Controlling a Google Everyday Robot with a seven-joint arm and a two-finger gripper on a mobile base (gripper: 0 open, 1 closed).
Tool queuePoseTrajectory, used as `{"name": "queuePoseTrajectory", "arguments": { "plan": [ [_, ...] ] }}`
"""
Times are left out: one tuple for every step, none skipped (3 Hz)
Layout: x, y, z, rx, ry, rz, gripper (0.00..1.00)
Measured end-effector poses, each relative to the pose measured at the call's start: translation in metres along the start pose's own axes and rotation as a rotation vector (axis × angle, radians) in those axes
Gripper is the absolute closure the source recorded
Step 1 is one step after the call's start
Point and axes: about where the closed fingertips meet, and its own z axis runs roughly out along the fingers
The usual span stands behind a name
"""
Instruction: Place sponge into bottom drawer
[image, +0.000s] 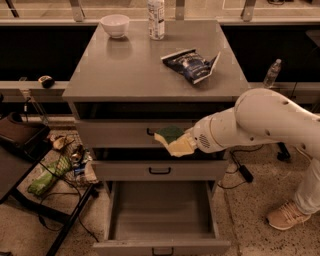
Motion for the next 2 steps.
{"name": "queuePoseTrajectory", "arguments": {
  "plan": [
    [0.037, 0.007, 0.057, -0.036, 0.047, 0.046, 1.00],
    [0.104, 0.015, 0.129, -0.048, 0.126, 0.081, 1.00]
  ]
}}
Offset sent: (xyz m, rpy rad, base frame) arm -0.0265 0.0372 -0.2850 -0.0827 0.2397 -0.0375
